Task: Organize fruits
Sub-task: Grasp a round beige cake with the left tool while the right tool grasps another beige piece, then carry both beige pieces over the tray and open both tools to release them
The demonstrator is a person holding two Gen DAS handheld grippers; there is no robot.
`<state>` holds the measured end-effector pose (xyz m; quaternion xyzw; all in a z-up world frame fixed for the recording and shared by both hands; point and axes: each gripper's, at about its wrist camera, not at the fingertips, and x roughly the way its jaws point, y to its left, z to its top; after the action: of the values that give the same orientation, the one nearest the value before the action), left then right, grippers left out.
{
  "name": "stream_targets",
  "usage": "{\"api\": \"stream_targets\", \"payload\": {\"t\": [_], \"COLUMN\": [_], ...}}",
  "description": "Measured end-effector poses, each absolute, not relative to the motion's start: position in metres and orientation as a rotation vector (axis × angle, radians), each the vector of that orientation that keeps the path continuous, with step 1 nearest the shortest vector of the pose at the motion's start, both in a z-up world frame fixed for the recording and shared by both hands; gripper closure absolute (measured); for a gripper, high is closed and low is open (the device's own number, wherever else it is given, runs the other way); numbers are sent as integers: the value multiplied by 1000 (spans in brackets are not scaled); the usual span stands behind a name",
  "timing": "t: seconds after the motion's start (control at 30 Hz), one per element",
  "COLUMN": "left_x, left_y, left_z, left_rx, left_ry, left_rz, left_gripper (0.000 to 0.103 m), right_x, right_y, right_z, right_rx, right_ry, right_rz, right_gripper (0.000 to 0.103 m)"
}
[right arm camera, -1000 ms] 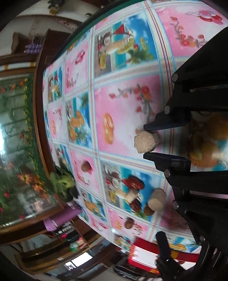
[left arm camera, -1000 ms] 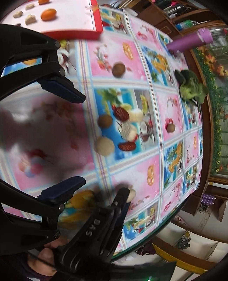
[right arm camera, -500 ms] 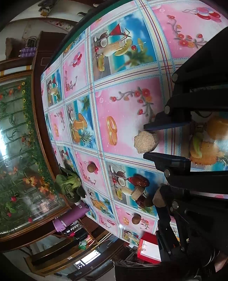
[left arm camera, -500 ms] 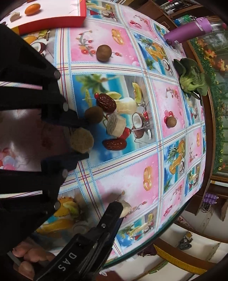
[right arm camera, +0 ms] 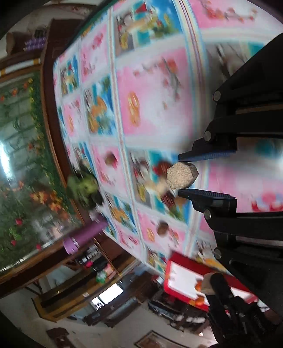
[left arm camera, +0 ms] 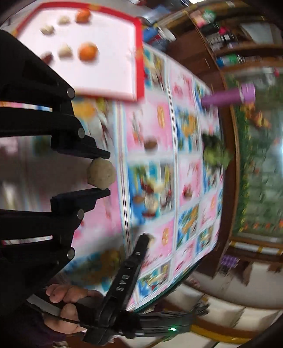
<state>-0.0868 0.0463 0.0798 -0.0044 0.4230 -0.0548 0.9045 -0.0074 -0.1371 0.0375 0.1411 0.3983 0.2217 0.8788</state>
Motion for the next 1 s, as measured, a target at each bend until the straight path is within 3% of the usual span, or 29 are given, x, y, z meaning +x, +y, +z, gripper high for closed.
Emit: {"api": "stream_targets", "payload": {"t": [0.4,0.63,1.0], "left_x": [-142,-122,-88], "left_y": [226,252,266], "left_z": [79,63,38], "left_rx": [-146,-163,-139], "left_ry": [830,864,957], "left_rz": [279,289,316], "left_gripper": [74,74,74], "right_x": [-48,-34,-4], "right_y": [61,136,161], "right_z": [77,62,33], "right_rx": [80,13,23], "right_ry": [830,849,970], "right_rz": [831,842,804], "right_gripper": [79,79,79]}}
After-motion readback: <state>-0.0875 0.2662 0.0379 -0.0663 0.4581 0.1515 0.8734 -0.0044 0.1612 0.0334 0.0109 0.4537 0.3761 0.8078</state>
